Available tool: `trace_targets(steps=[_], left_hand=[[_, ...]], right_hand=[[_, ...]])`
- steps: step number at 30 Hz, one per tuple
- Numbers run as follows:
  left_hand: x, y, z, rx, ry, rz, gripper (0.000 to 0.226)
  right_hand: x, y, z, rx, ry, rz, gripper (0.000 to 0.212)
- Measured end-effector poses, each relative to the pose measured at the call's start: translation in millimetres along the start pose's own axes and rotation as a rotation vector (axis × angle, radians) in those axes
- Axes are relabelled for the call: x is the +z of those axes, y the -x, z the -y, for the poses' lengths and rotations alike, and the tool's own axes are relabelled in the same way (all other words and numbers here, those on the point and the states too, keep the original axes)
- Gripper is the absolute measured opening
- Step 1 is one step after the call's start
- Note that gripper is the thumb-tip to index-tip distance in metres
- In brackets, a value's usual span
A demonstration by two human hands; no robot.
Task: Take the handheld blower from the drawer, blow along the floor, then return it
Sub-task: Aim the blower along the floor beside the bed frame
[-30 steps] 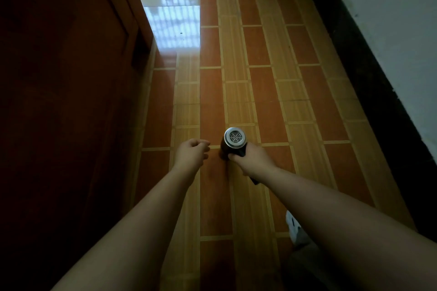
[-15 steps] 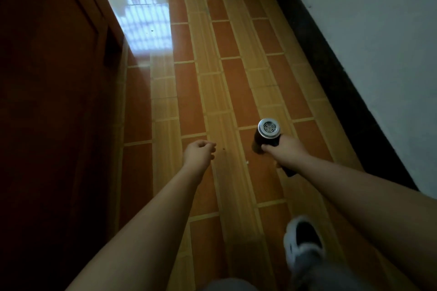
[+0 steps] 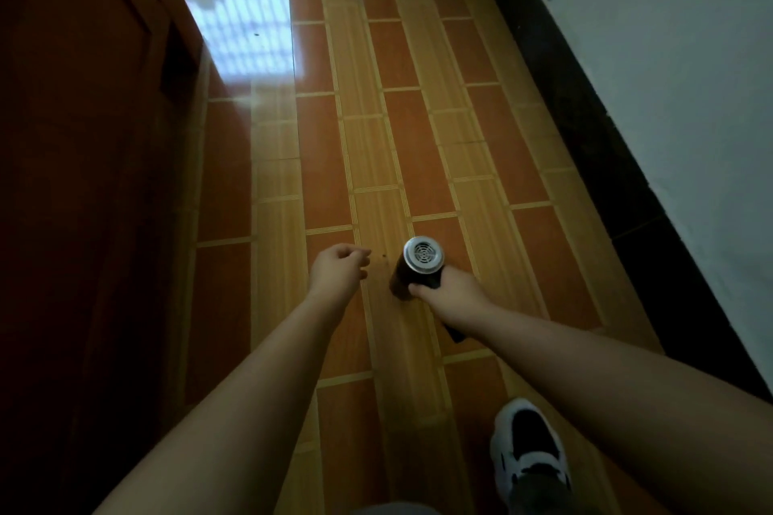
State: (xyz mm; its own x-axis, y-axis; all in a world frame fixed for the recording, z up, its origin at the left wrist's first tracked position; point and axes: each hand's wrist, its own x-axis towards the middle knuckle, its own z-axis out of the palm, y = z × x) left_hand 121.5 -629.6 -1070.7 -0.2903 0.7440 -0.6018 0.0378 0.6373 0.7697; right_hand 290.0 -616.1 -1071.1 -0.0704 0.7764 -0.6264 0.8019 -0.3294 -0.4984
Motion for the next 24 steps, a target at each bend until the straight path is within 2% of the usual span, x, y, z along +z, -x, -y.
trace_targets(steps=[7, 11, 18, 21, 24], left_hand=[[-21.2, -5.8, 7.0, -0.021, 0.011, -0.064, 0.023], [-16.6, -5.3, 7.4, -0.048, -0.002, -0.053, 0.023], [21.1, -9.0, -15.1, -0.027, 0.004, 0.012, 0.023], [32.6, -16.4, -33.5, -0.023, 0.016, 0.008, 0.024], [30.9, -23.8, -47.1, -0.014, 0.035, -0.004, 0.025]], right_hand=[[25.5, 2.2, 30.2, -0.116, 0.02, 0.005, 0.036], [2.7, -6.2, 14.1, -0.034, 0.026, -0.065, 0.044], [-61.9, -19.2, -37.0, 0.147, -0.013, -0.264, 0.044], [-70.1, -25.2, -36.3, 0.16, -0.067, -0.314, 0.044], [-59.4, -31.8, -17.3, 0.116, -0.125, -0.281, 0.04]])
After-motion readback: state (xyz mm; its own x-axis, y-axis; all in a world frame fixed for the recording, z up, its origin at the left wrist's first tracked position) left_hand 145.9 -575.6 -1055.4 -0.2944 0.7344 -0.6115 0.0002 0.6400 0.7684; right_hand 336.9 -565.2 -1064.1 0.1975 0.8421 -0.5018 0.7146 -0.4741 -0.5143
